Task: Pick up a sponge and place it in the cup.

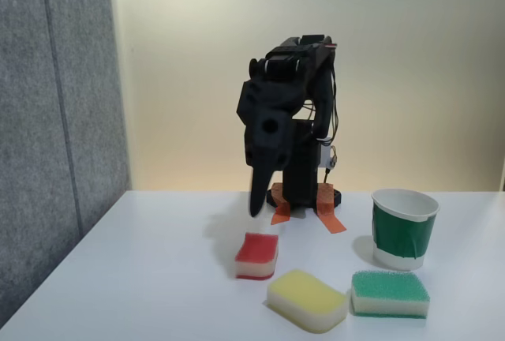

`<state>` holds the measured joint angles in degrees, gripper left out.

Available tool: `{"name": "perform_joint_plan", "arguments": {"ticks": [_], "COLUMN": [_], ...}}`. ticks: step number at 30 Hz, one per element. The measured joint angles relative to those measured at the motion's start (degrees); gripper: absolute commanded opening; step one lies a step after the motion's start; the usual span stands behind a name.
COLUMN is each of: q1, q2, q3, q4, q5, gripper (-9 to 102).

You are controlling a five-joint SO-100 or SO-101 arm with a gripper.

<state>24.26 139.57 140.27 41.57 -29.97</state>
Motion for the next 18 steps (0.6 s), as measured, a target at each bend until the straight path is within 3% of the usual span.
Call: {"name": "perform_joint_plan", "arguments": {"ticks": [6,14,18], "q1": [-0.4,-1.1,-1.5], "q2": [2.0,-17.2,-22.4], "q3": [-0.8,-23.5,-25.1], "q4": [0.4,25.9,31.5], "q5": [2.0,-6.9,-9.4], "gripper": [0,0,0]}}
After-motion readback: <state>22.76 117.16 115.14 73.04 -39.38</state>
